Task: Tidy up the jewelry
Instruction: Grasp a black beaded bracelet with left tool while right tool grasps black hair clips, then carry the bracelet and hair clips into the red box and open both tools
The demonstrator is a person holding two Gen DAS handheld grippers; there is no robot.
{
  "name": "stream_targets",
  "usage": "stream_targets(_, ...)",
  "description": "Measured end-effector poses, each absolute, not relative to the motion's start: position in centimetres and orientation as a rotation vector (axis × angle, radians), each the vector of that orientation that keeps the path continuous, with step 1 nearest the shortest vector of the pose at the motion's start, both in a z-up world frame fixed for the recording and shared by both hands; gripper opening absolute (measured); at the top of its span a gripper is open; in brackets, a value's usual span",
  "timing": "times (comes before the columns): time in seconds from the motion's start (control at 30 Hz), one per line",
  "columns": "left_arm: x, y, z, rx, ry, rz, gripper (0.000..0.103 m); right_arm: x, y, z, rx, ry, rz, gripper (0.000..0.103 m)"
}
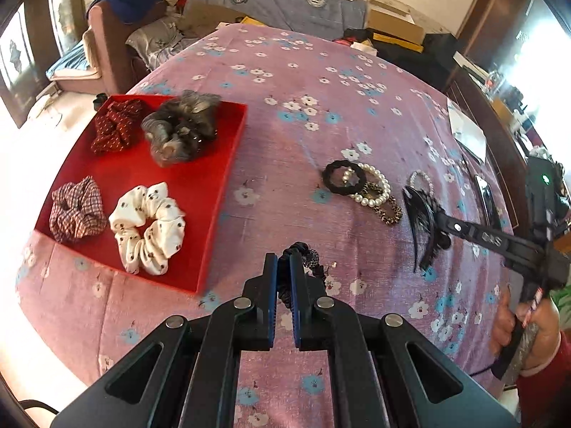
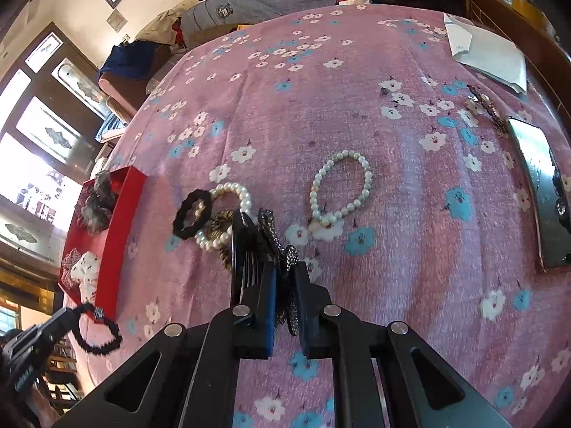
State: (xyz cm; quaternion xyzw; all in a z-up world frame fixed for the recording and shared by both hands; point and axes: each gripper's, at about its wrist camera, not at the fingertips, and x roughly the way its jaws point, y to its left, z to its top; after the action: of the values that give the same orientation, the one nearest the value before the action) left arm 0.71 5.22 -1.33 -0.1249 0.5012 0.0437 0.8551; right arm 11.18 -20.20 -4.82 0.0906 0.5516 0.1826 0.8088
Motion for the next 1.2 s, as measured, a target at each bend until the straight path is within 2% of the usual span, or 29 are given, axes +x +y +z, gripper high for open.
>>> stream_targets(0.33, 0.5, 4.4, -2.9, -0.272, 1.06, 0.009, 0.006, 6.6, -22.5, -3.3, 0.222, 1.174, 0.355, 0.011)
stream_targets(0.8, 3.3, 2.5, -9.9, -0.213, 1.195, -0.086, 0.007, 4.1, -24.2, -6.1, 0.285, 1.206, 0.231, 0.012)
stream_targets(0.97, 3.1, 2.7, -9.9, -0.228, 1.183, -0.101, 0.009, 4.1, -23.9, -6.3, 0.268, 1.206, 0.218, 0.016)
stream_targets(1.2, 2.9, 2.5, -9.5, -0.231, 1.189, -0.107, 0.006, 3.9, -23.8, -6.5, 0.283, 1.197, 0.204, 0.015)
